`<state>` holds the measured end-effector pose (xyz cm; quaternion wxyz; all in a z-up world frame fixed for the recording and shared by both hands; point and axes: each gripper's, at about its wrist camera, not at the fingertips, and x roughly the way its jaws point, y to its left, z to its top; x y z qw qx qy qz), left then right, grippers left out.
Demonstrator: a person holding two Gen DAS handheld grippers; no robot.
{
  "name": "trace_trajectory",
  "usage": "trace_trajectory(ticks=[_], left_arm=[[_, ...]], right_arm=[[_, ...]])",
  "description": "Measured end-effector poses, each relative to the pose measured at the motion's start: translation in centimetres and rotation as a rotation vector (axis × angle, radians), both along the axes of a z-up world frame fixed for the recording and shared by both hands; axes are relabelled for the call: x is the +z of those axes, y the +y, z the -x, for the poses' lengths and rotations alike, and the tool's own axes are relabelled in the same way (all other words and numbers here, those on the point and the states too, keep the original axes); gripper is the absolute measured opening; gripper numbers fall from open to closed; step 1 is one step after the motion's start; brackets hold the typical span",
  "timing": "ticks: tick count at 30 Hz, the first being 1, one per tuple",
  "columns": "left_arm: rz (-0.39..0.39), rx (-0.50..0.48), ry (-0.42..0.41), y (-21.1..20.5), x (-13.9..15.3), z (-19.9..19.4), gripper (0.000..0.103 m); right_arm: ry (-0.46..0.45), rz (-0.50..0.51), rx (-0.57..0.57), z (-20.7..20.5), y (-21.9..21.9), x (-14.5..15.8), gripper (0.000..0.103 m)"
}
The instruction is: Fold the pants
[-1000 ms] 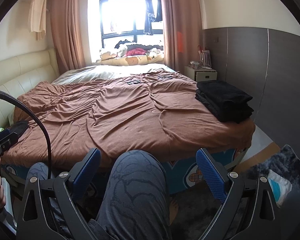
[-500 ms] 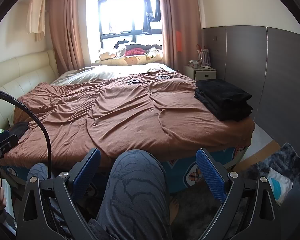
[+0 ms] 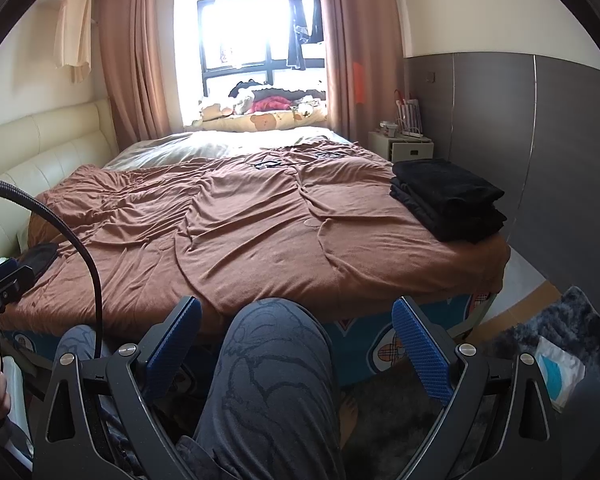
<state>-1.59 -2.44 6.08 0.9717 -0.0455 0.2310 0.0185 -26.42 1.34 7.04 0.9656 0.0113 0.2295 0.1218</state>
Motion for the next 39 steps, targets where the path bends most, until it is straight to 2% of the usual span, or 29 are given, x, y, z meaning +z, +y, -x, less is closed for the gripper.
trace_trajectory(ticks=[39], left_arm=[[0.014,0.002,-0.004,-0.8,0.5,1.1,0.102]], right_arm=[[-0.004,0.007,-0.004,0.3,-0.2,0.2,0.096]])
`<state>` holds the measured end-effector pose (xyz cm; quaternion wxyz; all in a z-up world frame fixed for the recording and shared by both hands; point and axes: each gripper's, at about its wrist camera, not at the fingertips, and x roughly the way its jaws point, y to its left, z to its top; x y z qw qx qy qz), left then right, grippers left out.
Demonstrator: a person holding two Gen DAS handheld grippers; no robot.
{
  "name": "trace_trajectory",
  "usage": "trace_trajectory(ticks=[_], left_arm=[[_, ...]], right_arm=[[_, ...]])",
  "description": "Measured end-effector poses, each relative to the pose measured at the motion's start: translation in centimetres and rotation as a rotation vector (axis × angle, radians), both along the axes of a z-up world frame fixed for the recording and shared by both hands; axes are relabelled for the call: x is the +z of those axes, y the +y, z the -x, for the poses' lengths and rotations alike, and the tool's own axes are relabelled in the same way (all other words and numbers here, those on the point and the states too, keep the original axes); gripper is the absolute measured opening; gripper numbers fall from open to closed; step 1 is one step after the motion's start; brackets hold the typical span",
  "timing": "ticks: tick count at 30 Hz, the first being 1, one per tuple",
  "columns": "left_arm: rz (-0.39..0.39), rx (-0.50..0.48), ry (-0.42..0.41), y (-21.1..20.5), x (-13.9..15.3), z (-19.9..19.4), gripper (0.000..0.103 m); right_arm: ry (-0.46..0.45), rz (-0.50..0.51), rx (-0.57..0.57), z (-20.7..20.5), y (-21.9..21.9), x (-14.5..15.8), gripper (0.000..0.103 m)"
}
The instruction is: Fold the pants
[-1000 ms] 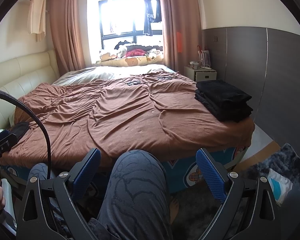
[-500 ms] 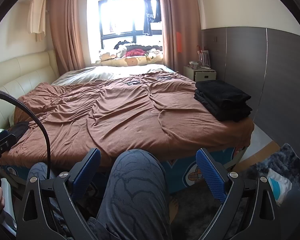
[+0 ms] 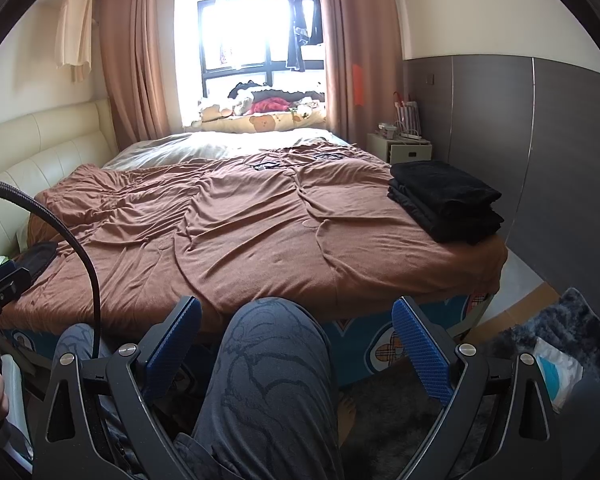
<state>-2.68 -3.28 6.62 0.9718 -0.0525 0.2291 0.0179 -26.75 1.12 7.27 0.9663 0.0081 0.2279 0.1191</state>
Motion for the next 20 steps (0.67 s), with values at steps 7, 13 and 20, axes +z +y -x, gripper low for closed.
trace_trajectory(ticks=[7,13,20], left_arm=[[0.006,0.006,-0.001,0.11,0.0,0.12,0.102],[0.003,-0.001,-0.021,0.07,0.22,0.42,0.102],[0.005,-0.004,-0.034,-0.2,0.36,0.75,0.102]], right_arm=[[-0.005,0.002,0.002,0.15,0.09,-0.08,0.096],[-0.009,0.008,0.003,0.14,0.0,-0.03,0.096],[-0.019,0.01,0.002,0.45,-0.32,0.05,0.096]])
